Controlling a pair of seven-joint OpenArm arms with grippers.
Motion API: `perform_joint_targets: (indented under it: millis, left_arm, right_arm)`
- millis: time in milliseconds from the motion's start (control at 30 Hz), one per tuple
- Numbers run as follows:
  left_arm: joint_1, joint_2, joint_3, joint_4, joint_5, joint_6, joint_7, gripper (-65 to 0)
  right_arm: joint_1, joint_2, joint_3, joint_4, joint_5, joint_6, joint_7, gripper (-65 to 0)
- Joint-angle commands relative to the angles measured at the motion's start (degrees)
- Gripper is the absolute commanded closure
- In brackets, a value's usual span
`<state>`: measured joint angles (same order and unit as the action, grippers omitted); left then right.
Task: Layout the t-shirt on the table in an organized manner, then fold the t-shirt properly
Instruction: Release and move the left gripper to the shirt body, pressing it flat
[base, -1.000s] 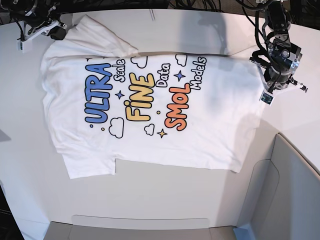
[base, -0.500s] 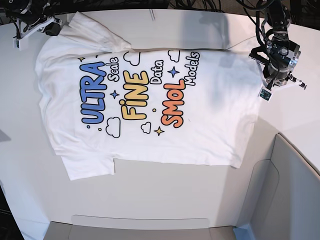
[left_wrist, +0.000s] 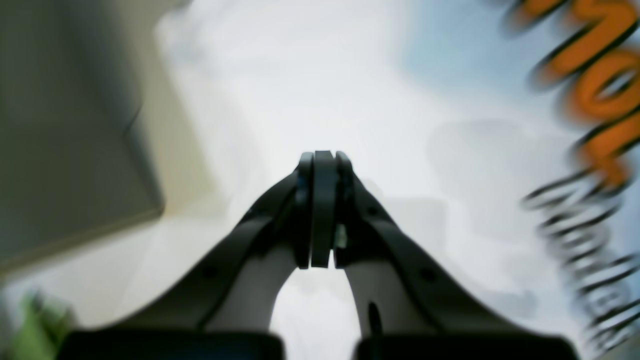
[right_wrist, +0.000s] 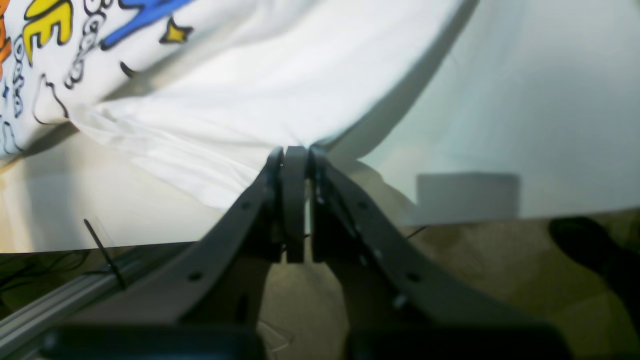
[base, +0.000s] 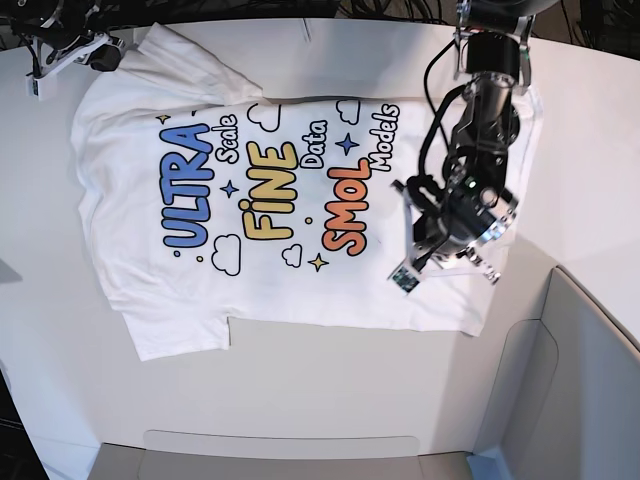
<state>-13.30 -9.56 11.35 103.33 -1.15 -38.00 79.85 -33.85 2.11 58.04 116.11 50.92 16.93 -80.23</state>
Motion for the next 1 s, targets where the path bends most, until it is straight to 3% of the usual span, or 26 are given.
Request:
perform_joint_targets:
  millis: [0, 133, 400, 500, 767, 967]
  left_arm:
    - [-2.66, 1.08, -0.23, -3.50, 0.05, 0.06, 0.15, 0.0]
    - [-7.32, 4.24, -0.32, -20.74, -0.13, 0.15, -4.12, 0.0]
    - [-14.17, 4.16, -0.67, -46.76, -0.04, 0.68, -14.67, 0.0]
    - [-15.84, 3.89, -0.67, -53.26, 0.14, 0.77, -18.01, 0.0]
    - [-16.11, 1.78, -0.67, -54.85, 0.14, 0.77, -19.24, 0.0]
    - [-16.11, 1.43, -0.67, -54.76, 0.14, 0.77, -19.06, 0.0]
  right_arm:
    - [-0.84, 0.66, 0.29, 0.94, 1.00, -0.01, 0.23, 0.0]
    - [-2.07, 0.66, 0.29, 0.94, 1.00, -0.01, 0.23, 0.0]
    - [-3.91, 0.92, 0.29, 0.94, 0.91, 0.17, 0.23, 0.0]
    - [-5.23, 2.86, 0.29, 0.94, 0.91, 0.17, 0.23, 0.0]
    - [-5.67, 6.73, 0.64, 0.85, 0.73, 0.08, 0.23, 0.0]
    - [-5.67, 6.37, 0.29, 0.94, 1.08, 0.08, 0.23, 0.0]
